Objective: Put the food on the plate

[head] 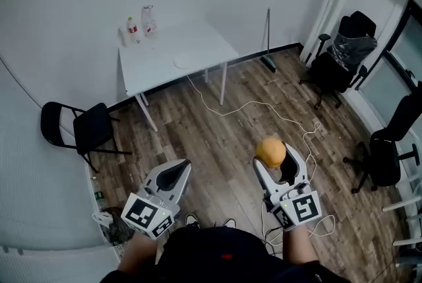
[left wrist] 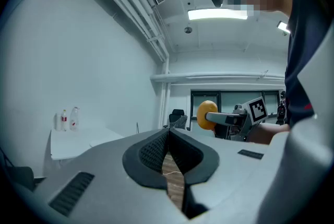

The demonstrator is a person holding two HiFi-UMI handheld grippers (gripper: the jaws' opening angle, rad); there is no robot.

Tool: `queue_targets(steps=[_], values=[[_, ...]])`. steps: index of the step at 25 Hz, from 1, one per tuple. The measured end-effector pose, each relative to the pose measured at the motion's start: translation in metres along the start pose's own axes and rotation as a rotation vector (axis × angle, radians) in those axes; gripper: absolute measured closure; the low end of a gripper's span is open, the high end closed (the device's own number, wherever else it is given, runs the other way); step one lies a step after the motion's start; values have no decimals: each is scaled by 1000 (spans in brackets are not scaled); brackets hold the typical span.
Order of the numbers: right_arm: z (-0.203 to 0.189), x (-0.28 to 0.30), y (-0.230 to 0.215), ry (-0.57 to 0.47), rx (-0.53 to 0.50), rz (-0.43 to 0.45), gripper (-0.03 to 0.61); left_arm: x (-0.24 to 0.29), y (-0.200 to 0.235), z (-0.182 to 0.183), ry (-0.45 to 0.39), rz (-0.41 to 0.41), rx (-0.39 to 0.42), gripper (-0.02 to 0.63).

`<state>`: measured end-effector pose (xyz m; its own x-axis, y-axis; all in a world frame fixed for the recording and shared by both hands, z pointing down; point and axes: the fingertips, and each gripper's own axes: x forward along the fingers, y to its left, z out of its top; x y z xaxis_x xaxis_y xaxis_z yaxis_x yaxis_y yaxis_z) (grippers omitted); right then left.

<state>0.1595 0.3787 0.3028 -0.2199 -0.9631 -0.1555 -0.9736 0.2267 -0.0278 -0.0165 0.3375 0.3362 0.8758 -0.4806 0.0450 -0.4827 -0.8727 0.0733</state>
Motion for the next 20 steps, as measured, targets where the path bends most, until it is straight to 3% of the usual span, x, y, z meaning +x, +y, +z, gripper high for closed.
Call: queue_targets(steps=[5, 9, 20], values=[[-4, 6, 7, 9, 8, 9, 255, -10, 7, -2, 10, 17, 12, 589], [-25, 17, 16, 79, 11, -7, 255, -26, 21, -7, 26, 27, 15, 589], [-42, 99, 105, 95, -20, 64, 255, -91, 115, -19, 20, 90, 5, 589]])
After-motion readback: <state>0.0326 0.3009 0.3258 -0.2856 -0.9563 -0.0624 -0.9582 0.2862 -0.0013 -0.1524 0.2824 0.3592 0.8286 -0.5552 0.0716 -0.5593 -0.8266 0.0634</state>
